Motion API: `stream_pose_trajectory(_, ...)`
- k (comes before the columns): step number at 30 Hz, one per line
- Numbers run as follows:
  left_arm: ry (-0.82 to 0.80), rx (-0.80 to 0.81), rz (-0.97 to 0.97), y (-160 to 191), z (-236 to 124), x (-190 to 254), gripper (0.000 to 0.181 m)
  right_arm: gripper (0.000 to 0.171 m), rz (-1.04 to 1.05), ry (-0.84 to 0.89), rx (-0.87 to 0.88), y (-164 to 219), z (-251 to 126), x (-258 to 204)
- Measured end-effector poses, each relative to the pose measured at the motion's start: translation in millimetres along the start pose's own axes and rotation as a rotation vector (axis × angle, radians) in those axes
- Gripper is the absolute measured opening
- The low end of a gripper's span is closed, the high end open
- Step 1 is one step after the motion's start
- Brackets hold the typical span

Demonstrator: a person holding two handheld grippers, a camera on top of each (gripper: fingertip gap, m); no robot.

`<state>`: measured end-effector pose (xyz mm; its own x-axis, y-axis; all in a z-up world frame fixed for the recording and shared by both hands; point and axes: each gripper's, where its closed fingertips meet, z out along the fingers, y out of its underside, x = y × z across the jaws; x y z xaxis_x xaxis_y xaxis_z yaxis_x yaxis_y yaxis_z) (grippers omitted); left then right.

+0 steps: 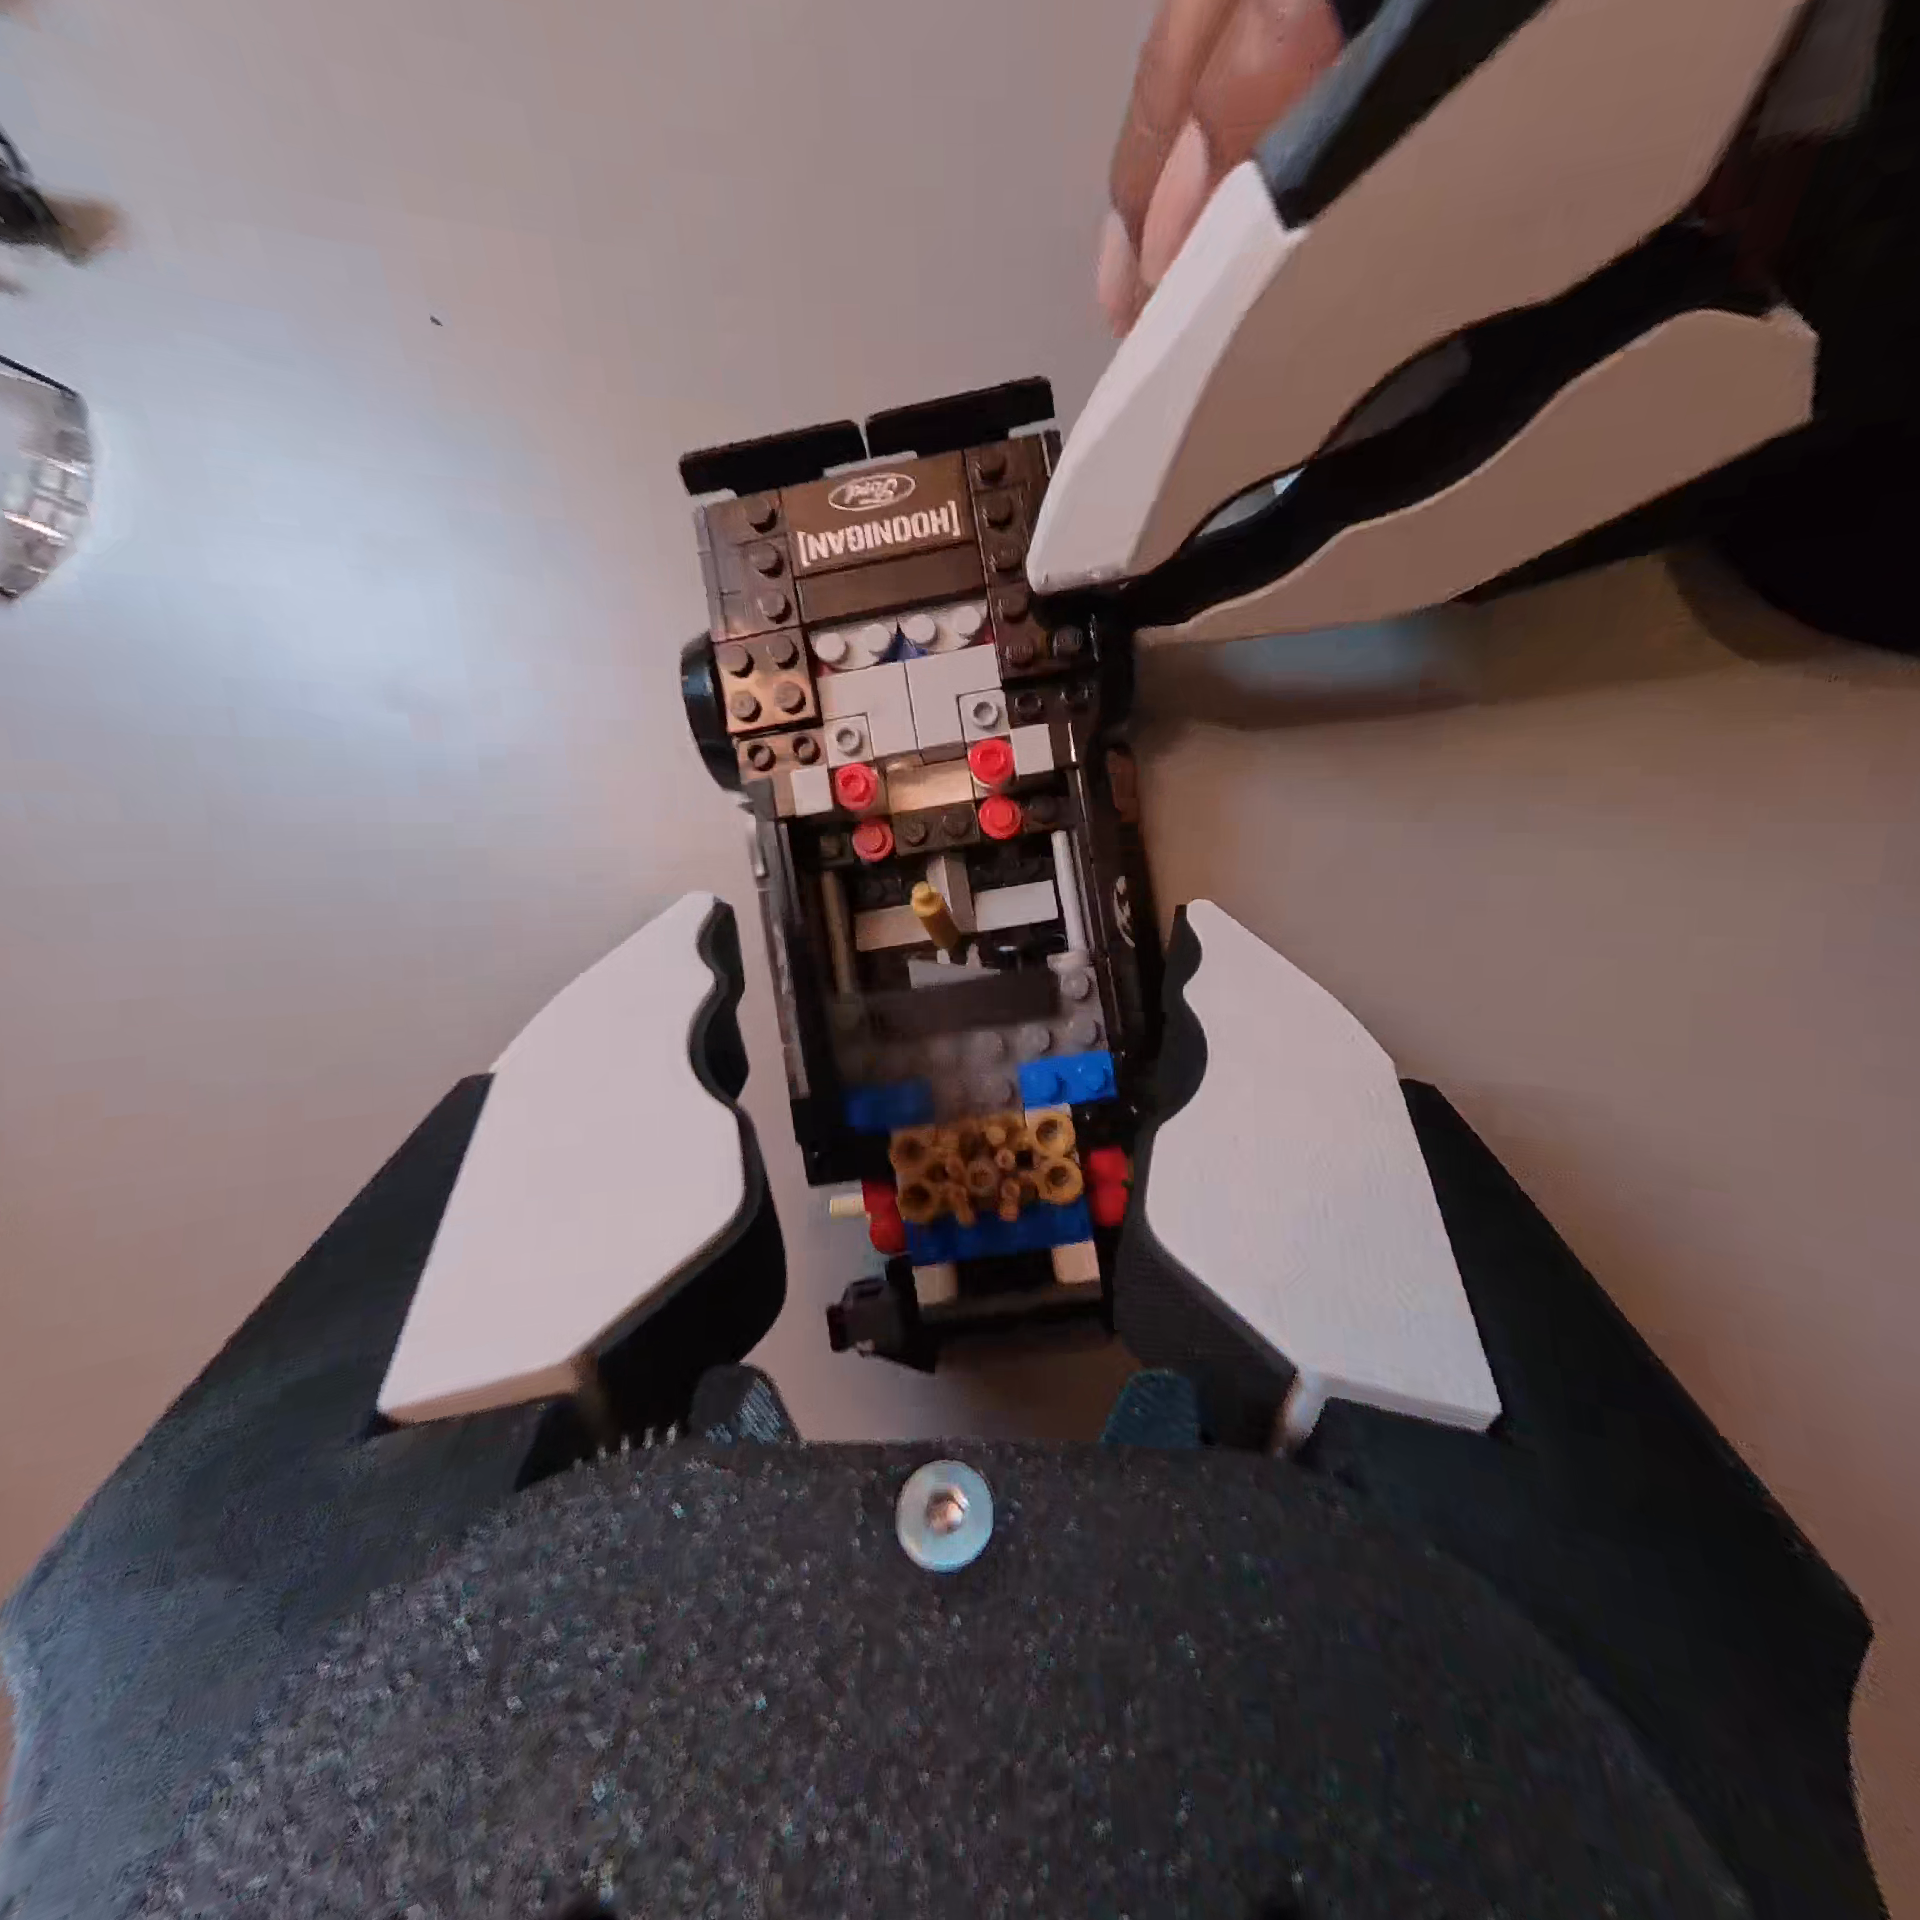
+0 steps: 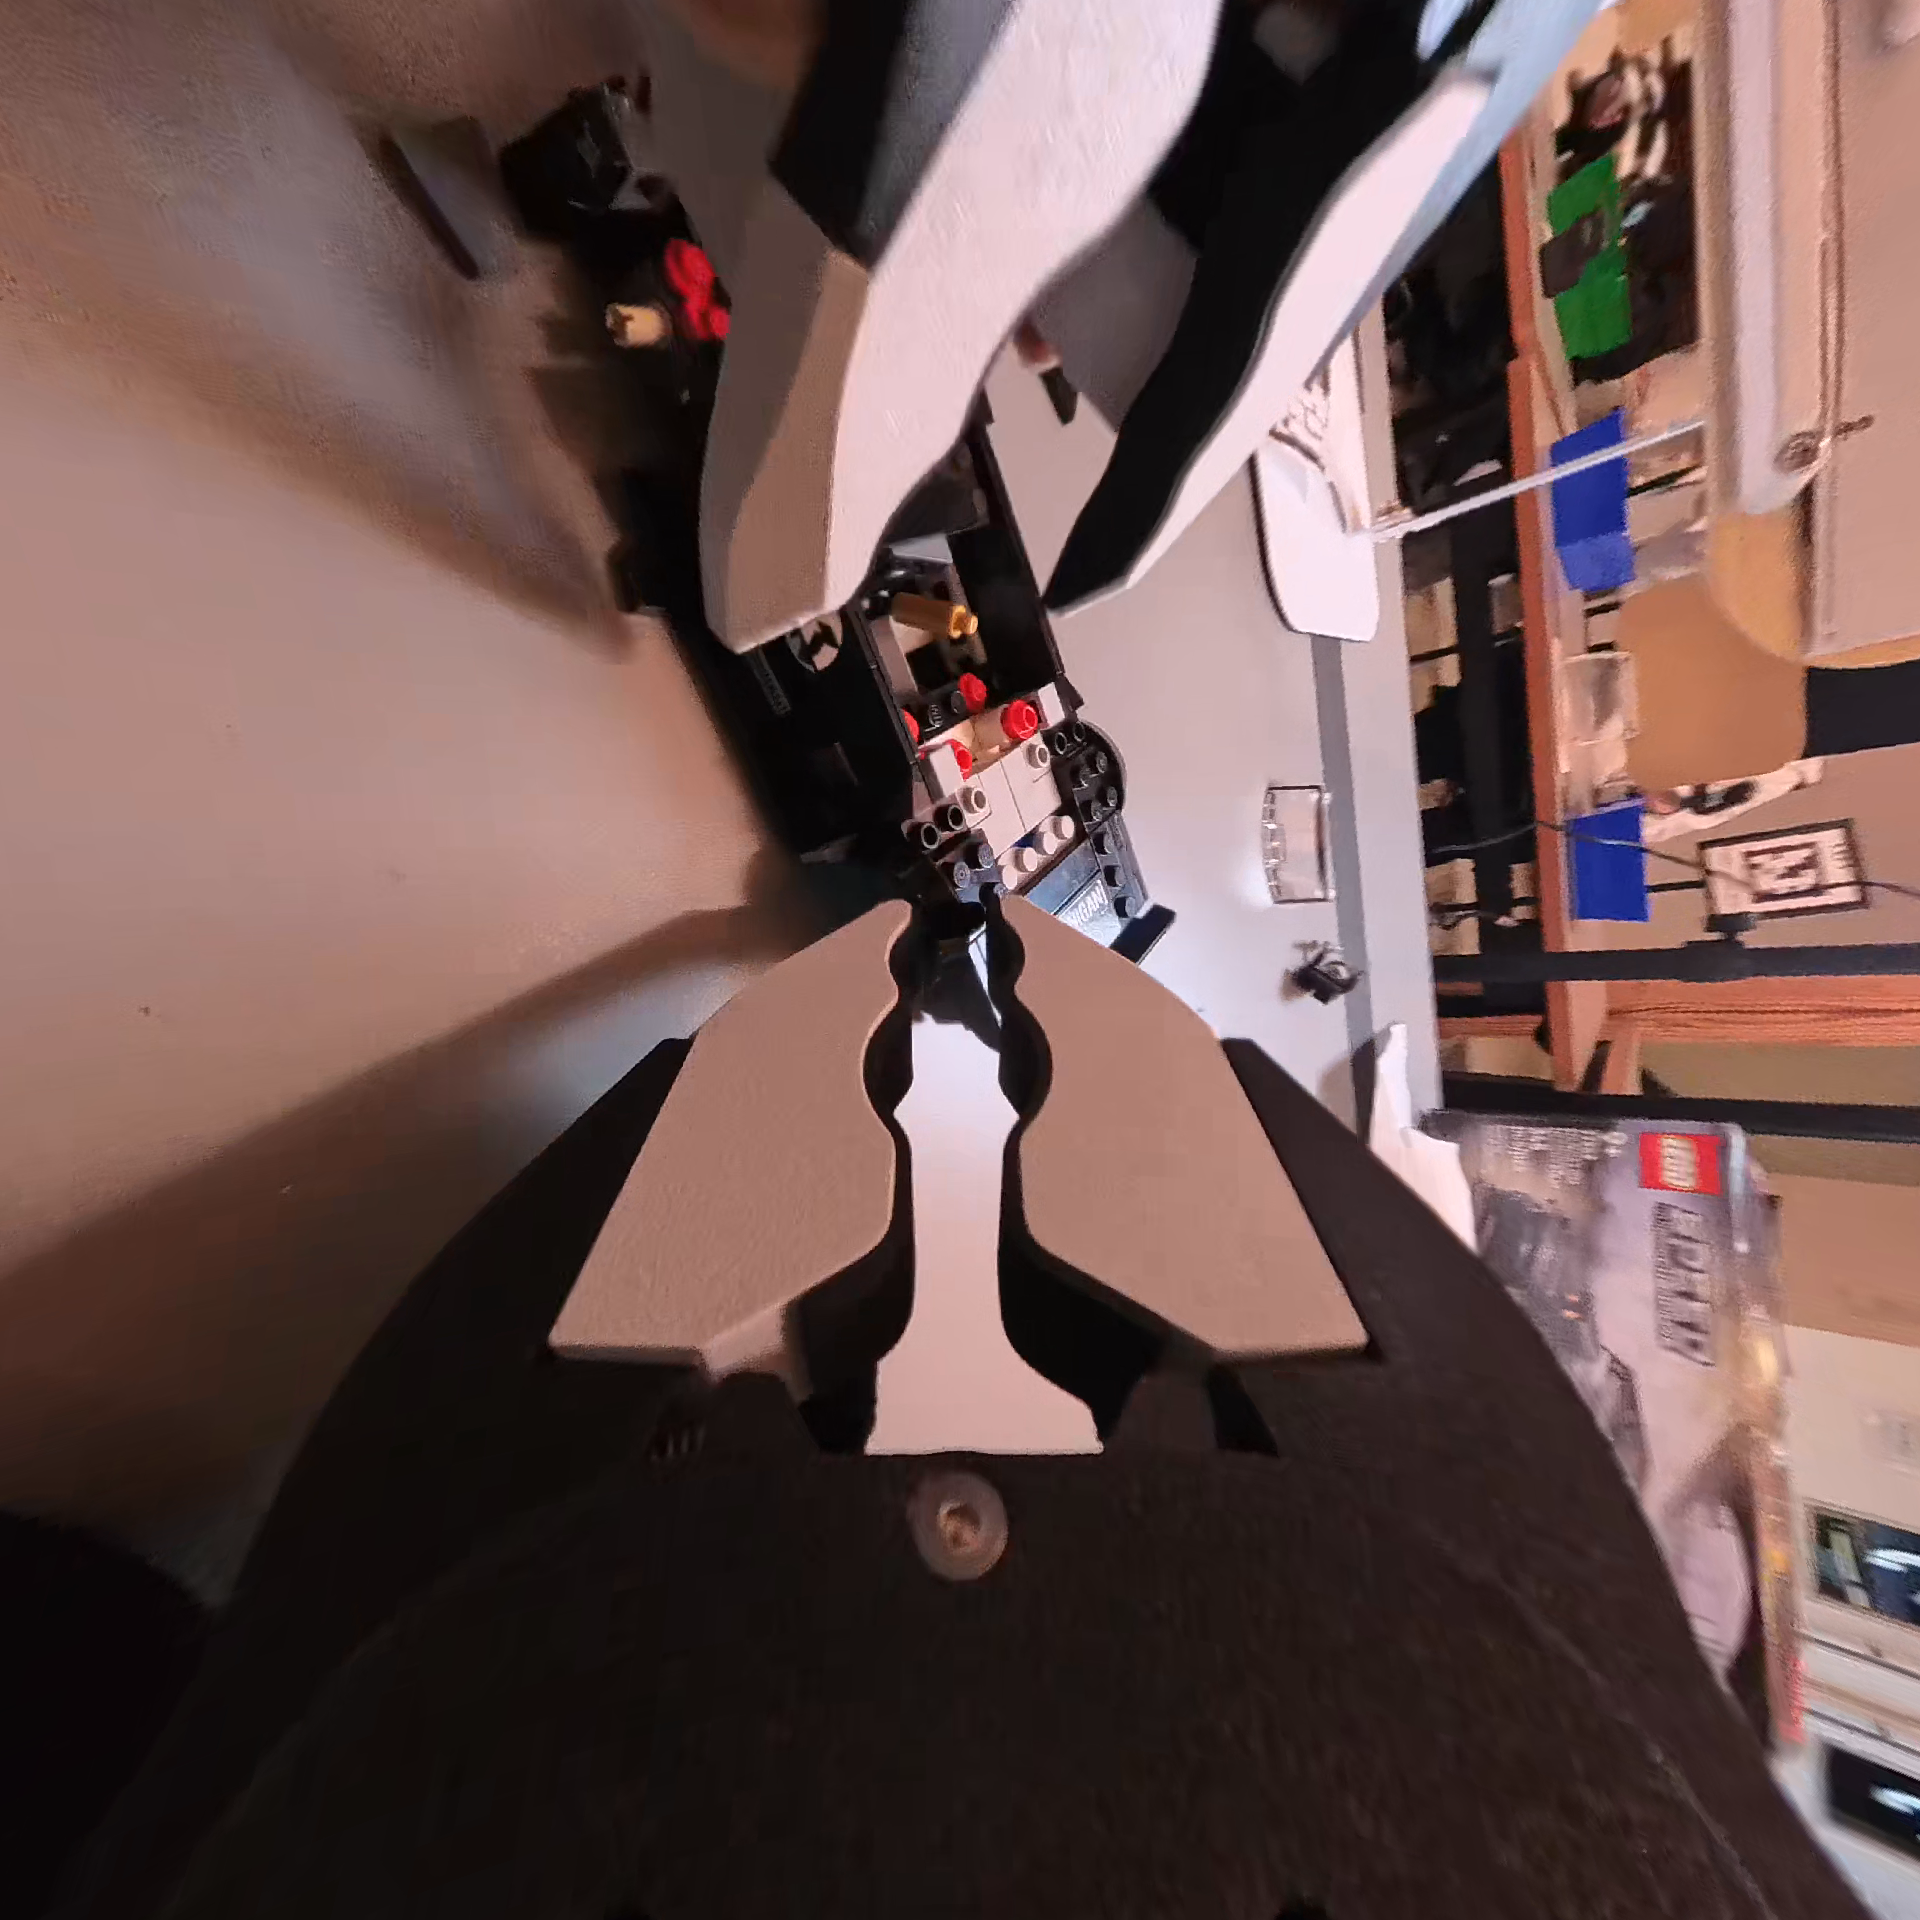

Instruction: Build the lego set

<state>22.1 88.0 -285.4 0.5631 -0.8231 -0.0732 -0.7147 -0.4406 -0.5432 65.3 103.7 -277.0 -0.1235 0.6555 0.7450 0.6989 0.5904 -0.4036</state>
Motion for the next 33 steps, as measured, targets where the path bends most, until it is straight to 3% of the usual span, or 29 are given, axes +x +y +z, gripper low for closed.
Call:
stream_pose_trajectory(4, 0.04, -0.102, 0.015, 6, 13, 2, 0.077, 0.01, -0.08, 0.059, 0.012, -1, 0, 0)
stream_pose_trajectory(9, 0.041, -0.116, 0.028, 5, 15, -1, 0.076, 0.008, -0.187, 0.115, 0.021, -3, 1, 1)
stream_pose_trajectory(18, 0.051, -0.126, 0.055, 6, 15, 1, 0.076, 0.004, 0.077, -0.009, 0.101, -13, -9, 14)
stream_pose_trajectory(22, 0.056, -0.126, 0.051, 6, 15, 1, 0.076, 0.004, 0.031, -0.022, 0.061, -8, -11, 9)
stream_pose_trajectory(33, 0.053, -0.106, 0.021, 4, 16, 1, 0.076, 0.004, 0.101, 0.12, 0.114, -3, -29, 11)
